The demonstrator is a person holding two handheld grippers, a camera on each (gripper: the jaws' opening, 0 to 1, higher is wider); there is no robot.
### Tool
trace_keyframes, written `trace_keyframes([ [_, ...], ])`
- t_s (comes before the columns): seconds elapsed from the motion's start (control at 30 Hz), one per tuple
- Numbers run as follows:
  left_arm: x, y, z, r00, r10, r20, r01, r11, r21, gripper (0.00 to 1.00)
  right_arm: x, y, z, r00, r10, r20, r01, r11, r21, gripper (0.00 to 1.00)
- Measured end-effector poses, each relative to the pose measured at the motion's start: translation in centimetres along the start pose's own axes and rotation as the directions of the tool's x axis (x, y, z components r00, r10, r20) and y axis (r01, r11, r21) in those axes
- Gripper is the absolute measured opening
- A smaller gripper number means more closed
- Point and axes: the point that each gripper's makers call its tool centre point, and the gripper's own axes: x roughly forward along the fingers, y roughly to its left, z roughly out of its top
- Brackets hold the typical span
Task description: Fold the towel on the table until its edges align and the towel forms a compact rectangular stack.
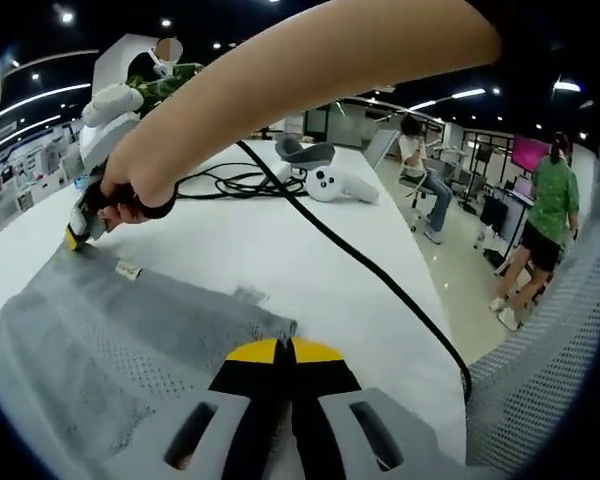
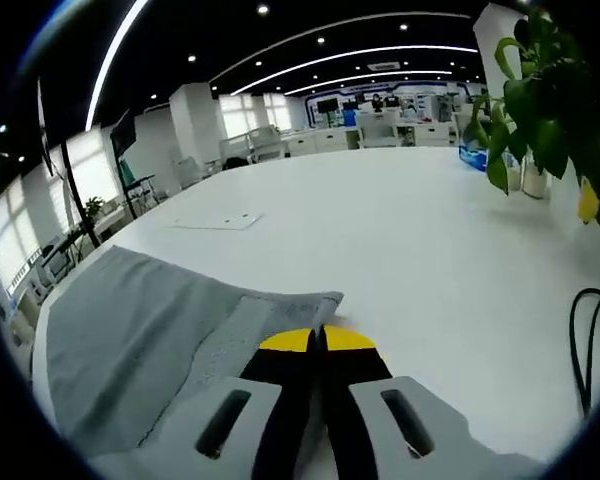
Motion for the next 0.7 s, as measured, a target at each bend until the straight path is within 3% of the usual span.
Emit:
trace_keyframes([
  [0.23,-1.6,0.8,1.9,0.998,0.016,0.063,-0.013,0.999,-0.052,0.02,-0.7,1.1,2.0,0.999,-0.008,0.042,0.008,1.000,0.015,0.00],
  [0.57,-4.5,0.9,4.4,0.989,0.037,0.145,-0.028,0.997,-0.067,0.02,-0.6,2.3,4.7,0.995,0.004,0.097,-0.009,0.999,0.050,0.00],
  [0.7,-5.6,0.8,4.7,0.987,0.044,0.154,-0.034,0.997,-0.062,0.02,-1.1,3.2,6.0,0.991,0.024,0.130,-0.038,0.993,0.109,0.00],
])
